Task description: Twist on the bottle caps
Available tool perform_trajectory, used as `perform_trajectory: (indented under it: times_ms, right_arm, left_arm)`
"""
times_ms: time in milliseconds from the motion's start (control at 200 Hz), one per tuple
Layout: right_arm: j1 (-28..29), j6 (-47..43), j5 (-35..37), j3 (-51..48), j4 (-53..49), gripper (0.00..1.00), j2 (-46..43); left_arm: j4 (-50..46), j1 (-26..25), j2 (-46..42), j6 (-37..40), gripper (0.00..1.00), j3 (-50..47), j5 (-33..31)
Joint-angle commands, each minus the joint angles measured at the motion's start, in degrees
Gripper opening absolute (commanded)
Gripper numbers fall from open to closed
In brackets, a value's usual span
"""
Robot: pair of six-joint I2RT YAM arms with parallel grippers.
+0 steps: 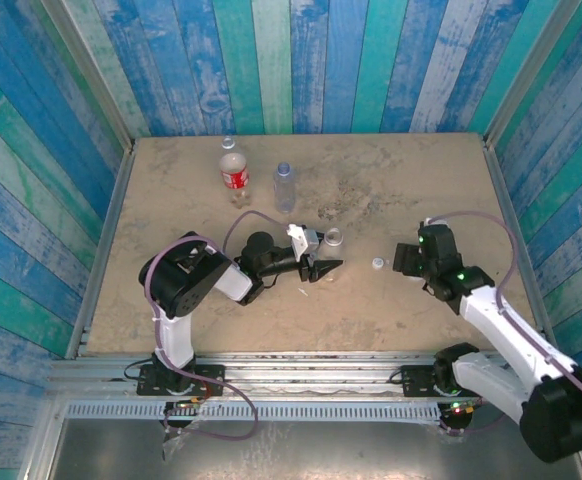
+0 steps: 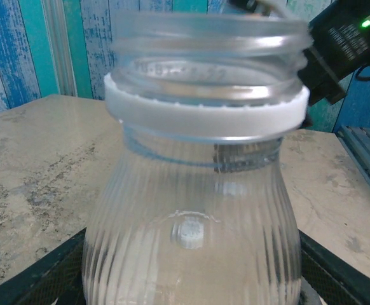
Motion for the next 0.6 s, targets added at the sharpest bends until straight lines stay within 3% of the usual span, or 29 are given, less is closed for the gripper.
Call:
perform_trajectory:
  times_ms: [0, 351, 596]
  right_arm:
    - [-3.3, 4.1, -2.8, 1.9, -3.9, 0.84, 4.5]
    - [-5.9, 4.9, -5.0, 4.6, -5.1, 0.58, 16.8]
    - [-5.9, 6.0, -3.7, 4.6, -4.8, 0.54, 18.7]
  left_arm:
    - [-4.4, -0.1, -2.5, 1.3, 0.63, -0.2, 1.6]
    - [-4.2, -0.2, -2.2, 0.9, 0.64, -0.4, 1.9]
    - [-5.4, -0.2, -2.3, 1.3, 0.64, -0.2, 2.1]
